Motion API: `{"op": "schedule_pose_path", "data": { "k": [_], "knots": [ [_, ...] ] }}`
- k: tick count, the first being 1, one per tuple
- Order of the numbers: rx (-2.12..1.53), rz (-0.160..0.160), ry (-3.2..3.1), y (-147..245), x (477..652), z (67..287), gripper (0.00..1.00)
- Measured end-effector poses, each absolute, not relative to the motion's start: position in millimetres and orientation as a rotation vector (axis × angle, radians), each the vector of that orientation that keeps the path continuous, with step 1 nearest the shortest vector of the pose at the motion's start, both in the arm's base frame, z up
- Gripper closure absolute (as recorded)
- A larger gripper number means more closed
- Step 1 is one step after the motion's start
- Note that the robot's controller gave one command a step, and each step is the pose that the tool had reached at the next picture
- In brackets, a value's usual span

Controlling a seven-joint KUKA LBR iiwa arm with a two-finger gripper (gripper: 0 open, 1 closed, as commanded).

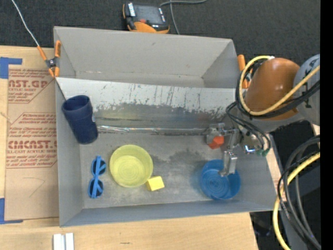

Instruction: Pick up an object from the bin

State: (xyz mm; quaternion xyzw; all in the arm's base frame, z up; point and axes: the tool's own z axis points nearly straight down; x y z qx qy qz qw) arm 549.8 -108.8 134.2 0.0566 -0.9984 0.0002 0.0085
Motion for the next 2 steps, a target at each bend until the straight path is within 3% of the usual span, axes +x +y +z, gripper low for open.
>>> {"op": "schedule_pose_path", "data": {
  "k": [1, 2],
  "knots": [
    [0.012, -0.002, -3.12, -115, 568.5, 64, 0.0],
    [-0.597, 0.001, -3.061, -133, 568.0, 66, 0.0]
  ]
}}
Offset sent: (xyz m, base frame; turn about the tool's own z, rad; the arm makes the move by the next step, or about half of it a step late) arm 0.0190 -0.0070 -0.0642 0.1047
